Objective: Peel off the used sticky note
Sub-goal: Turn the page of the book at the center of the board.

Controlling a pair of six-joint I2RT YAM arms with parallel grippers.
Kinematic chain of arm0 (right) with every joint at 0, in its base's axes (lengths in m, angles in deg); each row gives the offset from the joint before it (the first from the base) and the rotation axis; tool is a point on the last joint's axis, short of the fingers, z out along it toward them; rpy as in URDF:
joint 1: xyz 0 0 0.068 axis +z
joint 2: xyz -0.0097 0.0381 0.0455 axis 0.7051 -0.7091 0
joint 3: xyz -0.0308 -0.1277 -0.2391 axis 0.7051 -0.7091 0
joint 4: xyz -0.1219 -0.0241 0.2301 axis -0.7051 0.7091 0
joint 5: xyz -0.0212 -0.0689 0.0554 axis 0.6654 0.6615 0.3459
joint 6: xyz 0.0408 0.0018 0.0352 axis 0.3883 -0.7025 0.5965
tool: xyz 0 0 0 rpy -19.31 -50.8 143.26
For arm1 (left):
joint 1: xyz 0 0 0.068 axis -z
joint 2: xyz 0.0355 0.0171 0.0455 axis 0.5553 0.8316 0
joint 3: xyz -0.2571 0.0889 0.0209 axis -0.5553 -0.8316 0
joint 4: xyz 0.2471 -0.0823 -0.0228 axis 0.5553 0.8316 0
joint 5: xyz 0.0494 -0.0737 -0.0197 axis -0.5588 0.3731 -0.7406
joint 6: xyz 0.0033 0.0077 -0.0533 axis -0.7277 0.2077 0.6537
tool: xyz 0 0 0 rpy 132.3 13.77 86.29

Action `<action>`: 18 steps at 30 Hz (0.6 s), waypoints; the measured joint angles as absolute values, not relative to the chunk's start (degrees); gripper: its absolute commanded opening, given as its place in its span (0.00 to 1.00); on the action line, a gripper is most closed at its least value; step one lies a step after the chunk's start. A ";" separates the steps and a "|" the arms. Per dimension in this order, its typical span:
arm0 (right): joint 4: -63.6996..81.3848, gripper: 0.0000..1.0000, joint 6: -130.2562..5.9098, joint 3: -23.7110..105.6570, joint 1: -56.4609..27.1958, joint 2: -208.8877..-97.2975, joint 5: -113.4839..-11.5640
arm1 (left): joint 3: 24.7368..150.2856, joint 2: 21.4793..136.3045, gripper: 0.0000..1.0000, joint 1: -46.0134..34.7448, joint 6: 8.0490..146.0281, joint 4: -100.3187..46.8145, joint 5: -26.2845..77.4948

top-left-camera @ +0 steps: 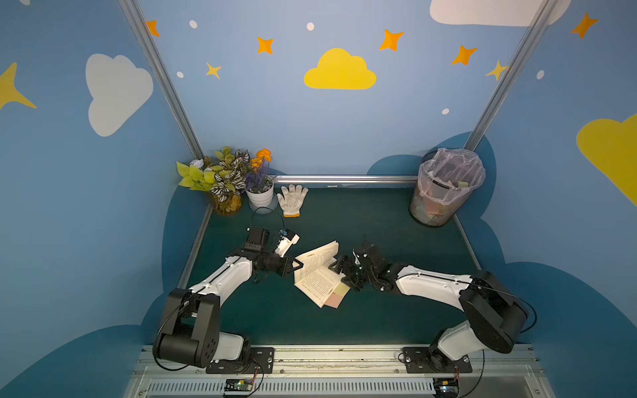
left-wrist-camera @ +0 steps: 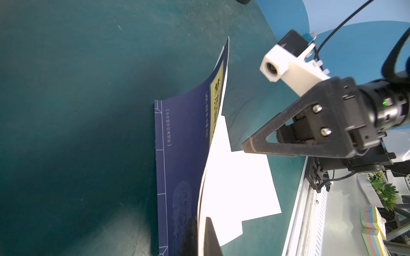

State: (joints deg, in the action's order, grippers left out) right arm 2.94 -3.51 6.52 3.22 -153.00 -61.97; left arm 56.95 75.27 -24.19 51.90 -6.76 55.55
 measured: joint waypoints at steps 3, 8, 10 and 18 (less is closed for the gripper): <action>0.91 0.80 -2.17 6.15 3.74 -154.20 -61.84 | 56.95 75.27 0.03 -24.19 51.90 -6.74 55.55; -2.52 0.80 -0.64 6.15 4.62 -156.65 -61.90 | 56.95 75.27 0.03 -24.19 51.90 -6.74 55.55; -3.68 0.80 -0.12 6.15 4.79 -157.48 -61.88 | 56.95 75.27 0.03 -24.19 51.90 -6.74 55.57; -7.35 0.81 1.70 4.08 4.94 -158.40 -61.64 | 56.95 75.30 0.03 -24.19 51.90 -6.69 55.57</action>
